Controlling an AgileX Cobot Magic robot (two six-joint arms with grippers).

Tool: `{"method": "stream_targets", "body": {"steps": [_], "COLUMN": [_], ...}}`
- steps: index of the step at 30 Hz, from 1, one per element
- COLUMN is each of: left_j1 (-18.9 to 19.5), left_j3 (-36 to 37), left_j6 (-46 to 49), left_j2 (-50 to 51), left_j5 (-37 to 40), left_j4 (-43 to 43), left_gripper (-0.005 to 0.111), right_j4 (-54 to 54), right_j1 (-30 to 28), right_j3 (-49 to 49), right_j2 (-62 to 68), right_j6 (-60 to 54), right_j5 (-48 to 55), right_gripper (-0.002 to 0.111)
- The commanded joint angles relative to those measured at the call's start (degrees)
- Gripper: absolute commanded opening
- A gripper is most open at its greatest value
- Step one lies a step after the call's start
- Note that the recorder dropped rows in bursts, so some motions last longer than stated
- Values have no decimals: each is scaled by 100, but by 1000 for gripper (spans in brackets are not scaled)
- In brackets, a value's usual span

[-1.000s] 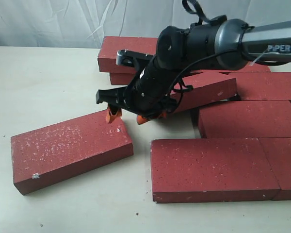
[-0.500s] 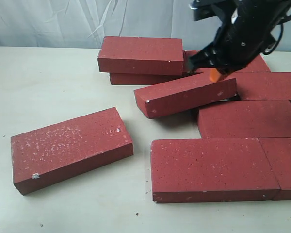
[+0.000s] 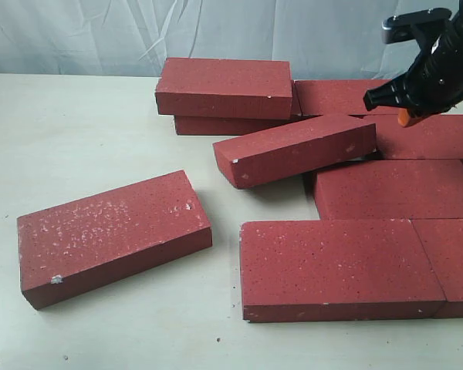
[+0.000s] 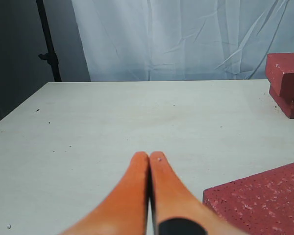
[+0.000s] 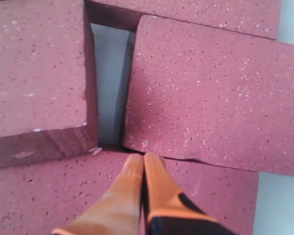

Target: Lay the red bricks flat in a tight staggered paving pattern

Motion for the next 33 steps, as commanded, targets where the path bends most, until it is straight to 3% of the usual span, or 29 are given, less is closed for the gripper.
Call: {"method": "stream_targets", "body": {"steps": [1, 13, 33], "left_j1": [-23, -23, -23], "left_j3": [28, 28, 28], "left_j6": [-24, -24, -24], "left_j2": [-29, -29, -29], "left_j5": [-29, -29, -29], "left_j4": [30, 30, 30], "left_gripper": [0, 0, 0], "right_j4": [-110, 946, 1169], "right_j1": [-60, -6, 1189], "right_j3": [-59, -323, -323], "right_j2": [359, 677, 677], "right_j6": [-178, -1126, -1173], "right_j5": [-254, -105, -18], "right_gripper": [0, 0, 0]}}
